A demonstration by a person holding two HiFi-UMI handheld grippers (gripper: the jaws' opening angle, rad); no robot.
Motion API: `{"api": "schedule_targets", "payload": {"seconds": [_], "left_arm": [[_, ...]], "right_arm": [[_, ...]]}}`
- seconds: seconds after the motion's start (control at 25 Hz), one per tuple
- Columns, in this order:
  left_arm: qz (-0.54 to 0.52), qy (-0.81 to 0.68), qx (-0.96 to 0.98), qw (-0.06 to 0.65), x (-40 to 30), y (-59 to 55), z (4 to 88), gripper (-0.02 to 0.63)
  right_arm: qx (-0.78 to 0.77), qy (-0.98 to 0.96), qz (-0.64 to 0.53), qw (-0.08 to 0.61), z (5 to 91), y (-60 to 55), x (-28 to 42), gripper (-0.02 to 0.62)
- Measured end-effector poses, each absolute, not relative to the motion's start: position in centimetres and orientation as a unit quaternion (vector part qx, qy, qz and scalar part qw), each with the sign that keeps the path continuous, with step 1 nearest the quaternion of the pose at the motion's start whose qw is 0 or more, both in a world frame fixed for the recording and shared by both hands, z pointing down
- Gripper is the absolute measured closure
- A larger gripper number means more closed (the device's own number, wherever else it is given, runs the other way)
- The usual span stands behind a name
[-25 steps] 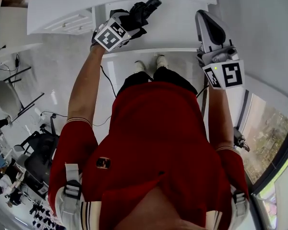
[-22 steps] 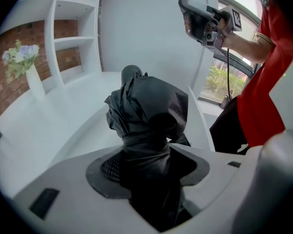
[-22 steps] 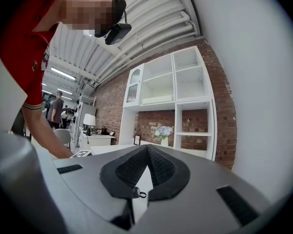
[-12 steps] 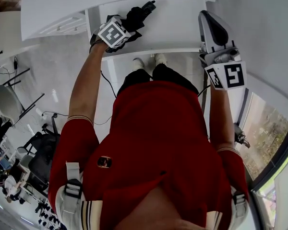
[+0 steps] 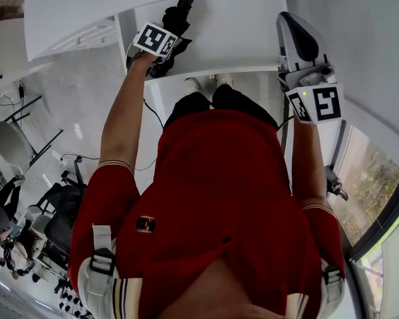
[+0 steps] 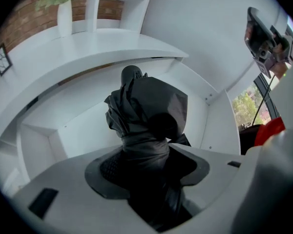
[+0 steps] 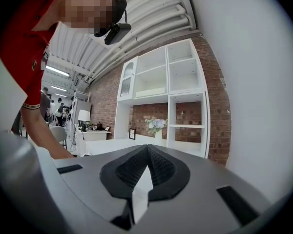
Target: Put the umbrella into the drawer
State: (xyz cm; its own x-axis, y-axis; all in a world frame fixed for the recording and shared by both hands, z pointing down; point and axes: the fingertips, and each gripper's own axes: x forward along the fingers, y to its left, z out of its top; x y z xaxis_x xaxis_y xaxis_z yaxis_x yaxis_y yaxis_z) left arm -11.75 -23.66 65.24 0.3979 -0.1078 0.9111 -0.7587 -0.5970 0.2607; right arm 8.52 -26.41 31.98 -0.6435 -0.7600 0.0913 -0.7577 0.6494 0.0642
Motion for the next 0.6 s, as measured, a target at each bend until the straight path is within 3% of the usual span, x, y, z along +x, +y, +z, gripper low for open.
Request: {"api": "schedule_targets", "payload": {"seconds": [0.6], "left_arm": [[0.415,-0.389,0.709,0.416,-14.2,-24.6,67.5,0.36]], "right_arm": [[0.399,-0.915,0.001,0.055,32.8,-26.4,6.8,0.604]]}}
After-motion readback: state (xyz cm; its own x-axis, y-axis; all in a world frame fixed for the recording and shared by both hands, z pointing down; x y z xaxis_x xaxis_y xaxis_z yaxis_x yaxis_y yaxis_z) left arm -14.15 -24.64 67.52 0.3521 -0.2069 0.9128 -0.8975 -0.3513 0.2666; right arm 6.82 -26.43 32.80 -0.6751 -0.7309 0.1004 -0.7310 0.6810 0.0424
